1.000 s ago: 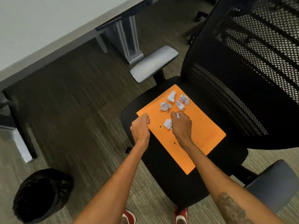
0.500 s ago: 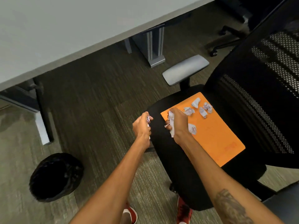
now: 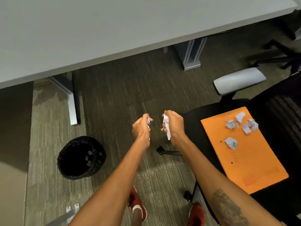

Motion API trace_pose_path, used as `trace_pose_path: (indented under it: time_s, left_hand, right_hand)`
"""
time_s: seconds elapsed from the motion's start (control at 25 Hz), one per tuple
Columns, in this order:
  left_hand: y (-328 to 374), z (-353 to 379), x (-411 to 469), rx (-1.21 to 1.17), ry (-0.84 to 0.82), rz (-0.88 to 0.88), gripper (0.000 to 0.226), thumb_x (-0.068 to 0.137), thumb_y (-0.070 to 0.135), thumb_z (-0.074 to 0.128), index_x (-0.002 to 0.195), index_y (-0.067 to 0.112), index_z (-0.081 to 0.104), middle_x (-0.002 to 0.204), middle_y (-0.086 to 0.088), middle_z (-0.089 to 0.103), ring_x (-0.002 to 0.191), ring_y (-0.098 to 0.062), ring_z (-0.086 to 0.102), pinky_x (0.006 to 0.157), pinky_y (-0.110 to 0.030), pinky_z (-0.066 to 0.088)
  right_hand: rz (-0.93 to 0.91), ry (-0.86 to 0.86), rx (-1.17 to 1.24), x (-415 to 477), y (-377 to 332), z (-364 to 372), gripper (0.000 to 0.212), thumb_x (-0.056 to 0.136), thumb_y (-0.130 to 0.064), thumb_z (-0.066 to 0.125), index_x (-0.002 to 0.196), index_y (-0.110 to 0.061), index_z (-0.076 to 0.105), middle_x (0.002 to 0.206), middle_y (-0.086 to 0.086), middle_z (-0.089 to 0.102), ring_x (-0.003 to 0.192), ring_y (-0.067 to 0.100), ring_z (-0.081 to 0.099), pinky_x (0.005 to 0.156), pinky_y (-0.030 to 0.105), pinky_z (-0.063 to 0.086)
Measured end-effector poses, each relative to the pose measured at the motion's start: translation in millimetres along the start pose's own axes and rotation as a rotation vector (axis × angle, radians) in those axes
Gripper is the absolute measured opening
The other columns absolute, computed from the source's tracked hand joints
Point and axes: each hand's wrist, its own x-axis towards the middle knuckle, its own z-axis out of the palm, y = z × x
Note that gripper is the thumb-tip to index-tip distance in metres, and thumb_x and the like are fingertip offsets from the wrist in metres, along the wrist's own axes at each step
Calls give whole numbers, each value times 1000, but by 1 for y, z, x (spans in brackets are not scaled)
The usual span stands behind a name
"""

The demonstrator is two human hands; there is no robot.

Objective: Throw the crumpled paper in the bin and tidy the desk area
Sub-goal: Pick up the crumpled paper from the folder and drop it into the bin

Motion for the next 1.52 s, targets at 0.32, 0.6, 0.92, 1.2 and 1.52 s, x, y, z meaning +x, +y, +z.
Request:
trace_pose_path:
  time_s: [0.32, 0.6, 0.92, 1.2, 1.52]
  left_hand:
    - [19, -98, 60, -100, 100, -52, 28, 79, 34, 61, 73, 10, 75, 66, 0, 59, 49, -12, 43, 49, -26, 34]
    - [22, -182, 115, -195, 187, -126, 26, 77, 36, 64, 63, 16, 73, 63, 1, 60, 44, -12, 42, 45, -24, 34]
    - [8, -279, 167, -264, 292, -222, 27, 80, 35, 66, 63, 15, 72, 60, 1, 60, 43, -12, 40, 46, -25, 33]
    - [-16, -364, 207, -561, 319, -452, 23, 86, 29, 65, 75, 9, 68, 56, 1, 54, 39, -9, 38, 38, -16, 29]
    - [-50, -432, 236, -771, 289, -544, 30, 97, 30, 50, 71, 15, 50, 51, 5, 44, 25, -2, 36, 26, -9, 21]
  right_hand:
    - [-6, -113, -118, -10, 24, 123, 16, 89, -17, 55, 78, -8, 62, 64, 5, 58, 52, 15, 53, 42, 24, 40]
    - [38, -219, -201, -20, 60, 222, 17, 90, -18, 55, 76, -10, 62, 67, 6, 60, 55, 17, 54, 44, 25, 41]
    - [152, -325, -265, -36, 109, 317, 10, 86, -13, 55, 78, -9, 59, 66, 7, 54, 51, 17, 48, 41, 24, 35]
    - [418, -365, -233, -50, 166, 391, 14, 86, -10, 54, 72, -11, 53, 61, 7, 49, 43, 17, 39, 39, 21, 29]
    - [692, -270, -185, -61, 215, 434, 18, 94, -18, 57, 79, -8, 54, 63, 7, 51, 31, 14, 41, 38, 15, 36]
